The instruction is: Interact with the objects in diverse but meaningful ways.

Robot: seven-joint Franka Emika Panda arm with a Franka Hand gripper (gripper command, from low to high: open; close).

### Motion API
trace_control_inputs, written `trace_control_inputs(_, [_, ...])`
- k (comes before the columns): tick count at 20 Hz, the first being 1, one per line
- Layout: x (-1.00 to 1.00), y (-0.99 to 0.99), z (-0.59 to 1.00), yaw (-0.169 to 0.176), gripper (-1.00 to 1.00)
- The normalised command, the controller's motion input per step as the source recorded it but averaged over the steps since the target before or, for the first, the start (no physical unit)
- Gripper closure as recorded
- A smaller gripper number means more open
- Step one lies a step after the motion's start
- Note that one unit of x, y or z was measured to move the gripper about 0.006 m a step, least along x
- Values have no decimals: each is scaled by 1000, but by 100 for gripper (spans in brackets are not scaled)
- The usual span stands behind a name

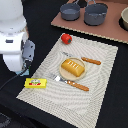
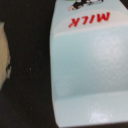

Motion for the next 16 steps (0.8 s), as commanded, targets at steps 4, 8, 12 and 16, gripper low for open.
trace_control_inputs(4, [-314,-114,-298,25,-100])
trace_control_inputs(8, [-365,-160,-188,9,-100])
trace_control_inputs(12, [-344,-172,-128,7,100])
trace_control_inputs(16, [-332,-161,-67,8,100])
